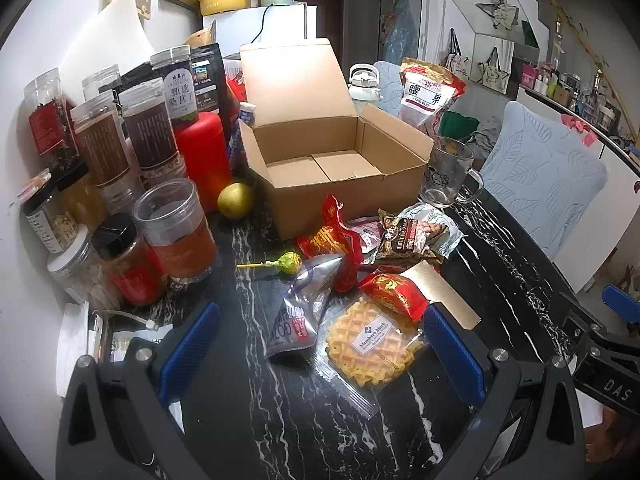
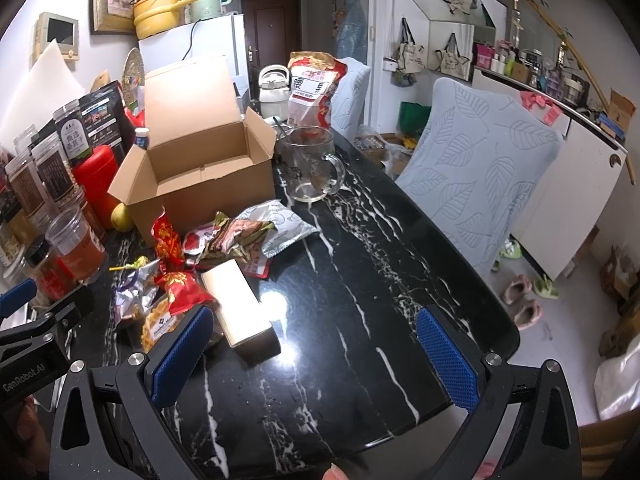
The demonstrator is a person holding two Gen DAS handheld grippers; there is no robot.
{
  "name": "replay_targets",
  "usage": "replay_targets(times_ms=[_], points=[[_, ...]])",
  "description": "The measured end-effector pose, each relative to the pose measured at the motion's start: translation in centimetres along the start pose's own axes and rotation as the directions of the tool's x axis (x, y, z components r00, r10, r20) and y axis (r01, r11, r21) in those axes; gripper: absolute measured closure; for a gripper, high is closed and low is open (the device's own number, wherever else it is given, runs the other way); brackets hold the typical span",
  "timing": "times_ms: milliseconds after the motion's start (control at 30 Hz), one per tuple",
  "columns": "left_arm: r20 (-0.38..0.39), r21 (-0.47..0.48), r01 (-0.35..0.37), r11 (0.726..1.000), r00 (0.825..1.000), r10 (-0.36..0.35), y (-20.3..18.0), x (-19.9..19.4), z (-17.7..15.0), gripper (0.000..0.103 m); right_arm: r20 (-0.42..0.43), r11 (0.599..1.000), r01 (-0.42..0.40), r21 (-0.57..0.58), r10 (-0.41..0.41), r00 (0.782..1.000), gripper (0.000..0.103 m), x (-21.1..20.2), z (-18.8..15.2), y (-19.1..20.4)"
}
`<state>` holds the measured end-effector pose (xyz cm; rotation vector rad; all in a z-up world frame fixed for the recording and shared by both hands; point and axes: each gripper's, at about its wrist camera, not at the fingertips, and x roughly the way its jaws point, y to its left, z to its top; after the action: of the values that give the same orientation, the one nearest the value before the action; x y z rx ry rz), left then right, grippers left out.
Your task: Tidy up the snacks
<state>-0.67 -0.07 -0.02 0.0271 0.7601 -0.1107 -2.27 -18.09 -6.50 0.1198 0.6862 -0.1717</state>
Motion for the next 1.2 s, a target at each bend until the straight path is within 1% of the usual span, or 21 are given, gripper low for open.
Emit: replay_targets(times_ms=[167, 433, 767, 867, 933, 967, 1067, 1133, 1200], points=[[-0.003, -0.006, 0.0, 1.0, 1.0, 0.0, 0.3, 0.2, 0.0, 0.0, -0.001, 1.0, -0.001, -0.005, 0.001, 1.0, 0.0, 0.1, 0.1, 0.2], [-0.033, -0.022, 0.007, 1.0, 0.999, -0.008, 0.5, 1.1, -0.3, 0.0, -0.014, 1.0, -0.017, -0.017, 0.017, 1.0, 0.0, 1.0, 0.0, 0.4], [-0.089, -0.055, 0.0, 0.998, 0.996, -0.005, 1.2, 2.8, -1.4, 0.0, -0.042, 0.99, -0.118, -0.079, 0.114, 0.993, 0.0, 3.7, -0.7, 0.9], [-0.106, -0.075, -0.002, 0.997, 0.994, -0.006, 1.5, 3.3, -1.8, 0.0, -0.073, 0.983, -0.148, -0.112, 0.141, 0.987, 0.0, 5.3, -0.9, 1.2], [-0.112, -0.09, -0.002, 0.996, 0.994, -0.008, 1.8, 3.6, -1.9, 0.0, -0.09, 0.978, -0.169, -0.122, 0.158, 0.983, 0.002, 6.3, -1.0, 1.3], [-0.116, -0.101, -0.003, 0.995, 0.993, -0.009, 1.9, 3.8, -2.1, 0.0, -0.1, 0.975, -0.181, -0.129, 0.169, 0.98, 0.005, 6.8, -1.1, 1.3], [-0.126, -0.123, -0.011, 0.992, 0.992, -0.005, 2.0, 4.2, -2.2, 0.0, -0.134, 0.965, -0.217, -0.147, 0.198, 0.971, 0.009, 8.6, -1.1, 1.7], [-0.128, -0.13, -0.016, 0.991, 0.992, -0.001, 1.9, 4.3, -2.3, 0.0, -0.154, 0.959, -0.236, -0.159, 0.212, 0.965, 0.015, 9.6, -1.1, 2.0], [-0.133, -0.134, -0.022, 0.991, 0.991, 0.004, 1.8, 4.6, -2.4, 0.0, -0.176, 0.95, -0.258, -0.176, 0.227, 0.958, 0.016, 10.6, -1.1, 2.3]])
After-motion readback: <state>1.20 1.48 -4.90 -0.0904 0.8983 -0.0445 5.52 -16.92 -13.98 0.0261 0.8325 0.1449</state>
